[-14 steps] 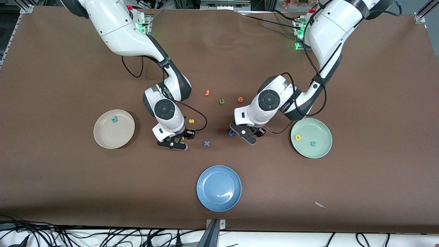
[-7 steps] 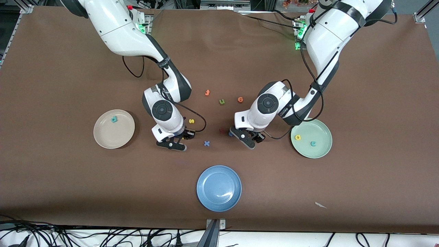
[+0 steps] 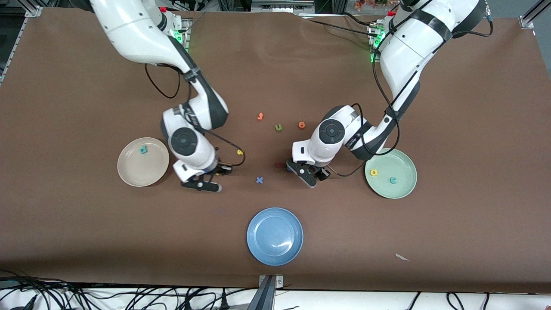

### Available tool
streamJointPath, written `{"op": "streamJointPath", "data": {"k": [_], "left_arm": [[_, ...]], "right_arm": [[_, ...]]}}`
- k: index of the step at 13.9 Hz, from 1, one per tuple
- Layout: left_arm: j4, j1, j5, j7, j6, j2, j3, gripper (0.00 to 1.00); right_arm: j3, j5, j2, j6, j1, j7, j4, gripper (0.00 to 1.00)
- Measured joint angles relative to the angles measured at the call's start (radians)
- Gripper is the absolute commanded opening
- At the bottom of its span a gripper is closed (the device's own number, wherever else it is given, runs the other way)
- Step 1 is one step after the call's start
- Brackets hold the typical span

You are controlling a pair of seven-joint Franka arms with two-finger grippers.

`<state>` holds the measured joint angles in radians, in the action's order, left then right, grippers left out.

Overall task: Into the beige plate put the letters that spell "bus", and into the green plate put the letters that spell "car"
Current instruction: 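Place yellow u on the beige plate while the left gripper grasps teal r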

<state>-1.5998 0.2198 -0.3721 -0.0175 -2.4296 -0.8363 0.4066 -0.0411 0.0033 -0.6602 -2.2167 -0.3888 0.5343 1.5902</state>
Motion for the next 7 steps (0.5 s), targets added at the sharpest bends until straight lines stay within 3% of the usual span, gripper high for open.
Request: {"op": "streamJointPath", "data": {"k": [3,4,7], "left_arm": [[0.002,0.001,0.0,0.0,-0.016,-0.004,-0.002,0.12],[0.004,0.001,0.0,0.0,-0.018,-0.004,-0.002,0.06],[0.008,0.0,-0.001,0.0,-0.02,-0.004,-0.003,0.05]], "right_arm": [[0.003,0.002,0.109,0.037,0.113,-0.176,0.121,0.16],[0.004,0.002,0.14,0.036,0.149,-0.232,0.174,0.16],[0.007,-0.001,0.197,0.03,0.254,-0.354,0.289,0.16]]}}
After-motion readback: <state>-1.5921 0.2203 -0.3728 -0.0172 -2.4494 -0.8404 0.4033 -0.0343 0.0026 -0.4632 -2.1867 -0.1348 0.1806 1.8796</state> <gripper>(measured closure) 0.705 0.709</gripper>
